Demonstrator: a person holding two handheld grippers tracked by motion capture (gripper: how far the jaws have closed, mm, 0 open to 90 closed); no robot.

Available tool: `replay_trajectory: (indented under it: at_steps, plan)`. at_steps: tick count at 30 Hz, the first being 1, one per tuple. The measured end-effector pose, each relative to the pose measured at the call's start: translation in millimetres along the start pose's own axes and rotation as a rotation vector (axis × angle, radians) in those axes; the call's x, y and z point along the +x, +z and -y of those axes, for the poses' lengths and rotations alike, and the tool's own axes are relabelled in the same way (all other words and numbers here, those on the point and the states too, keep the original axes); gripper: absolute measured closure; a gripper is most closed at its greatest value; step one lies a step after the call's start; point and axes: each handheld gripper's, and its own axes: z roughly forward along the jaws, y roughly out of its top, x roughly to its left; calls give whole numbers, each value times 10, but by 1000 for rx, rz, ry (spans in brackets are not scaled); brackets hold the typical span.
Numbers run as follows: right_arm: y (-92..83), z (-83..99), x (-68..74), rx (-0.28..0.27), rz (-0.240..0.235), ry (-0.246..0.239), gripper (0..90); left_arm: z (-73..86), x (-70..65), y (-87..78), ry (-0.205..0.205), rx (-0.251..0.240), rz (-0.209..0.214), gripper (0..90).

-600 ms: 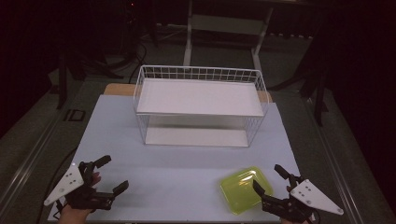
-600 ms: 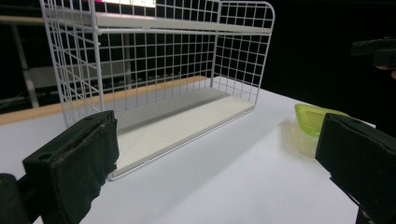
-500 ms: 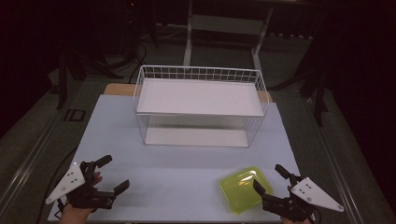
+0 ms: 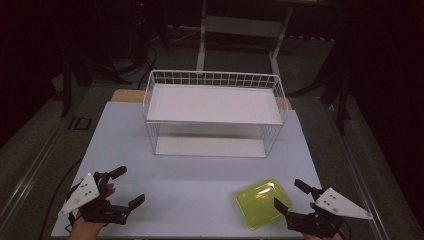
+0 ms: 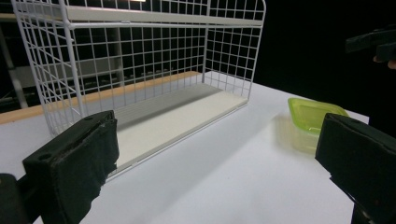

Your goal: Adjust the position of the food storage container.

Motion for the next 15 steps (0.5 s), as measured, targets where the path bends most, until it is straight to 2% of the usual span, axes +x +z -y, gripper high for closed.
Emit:
replay_trajectory:
  at_steps: [5, 6, 7, 8, 9, 11, 13, 15]
  plan:
    - [5, 70, -23, 63, -54, 37, 268, -2, -28, -7, 9, -3, 5, 0]
    - [5, 70, -23, 63, -54, 37, 268, -2, -28, -7, 9, -3, 5, 0]
    - [12, 86, -31, 75, -75, 46, 268, -2, -28, -7, 9, -3, 5, 0]
    - [24, 130, -37, 102, -94, 53, 381, -4, -40, -6, 18, -1, 7, 0]
    - [27, 153, -39, 120, -114, 52, 434, -7, -46, -5, 19, -1, 7, 0]
    - [42, 203, -28, 151, -122, 41, 498, -11, -55, -5, 24, 1, 7, 0]
    - [55, 259, -25, 178, -146, 51, 556, -10, -63, -8, 26, 1, 7, 0]
    - [67, 313, -27, 207, -158, 54, 662, -6, -64, -12, 27, 3, 5, 0]
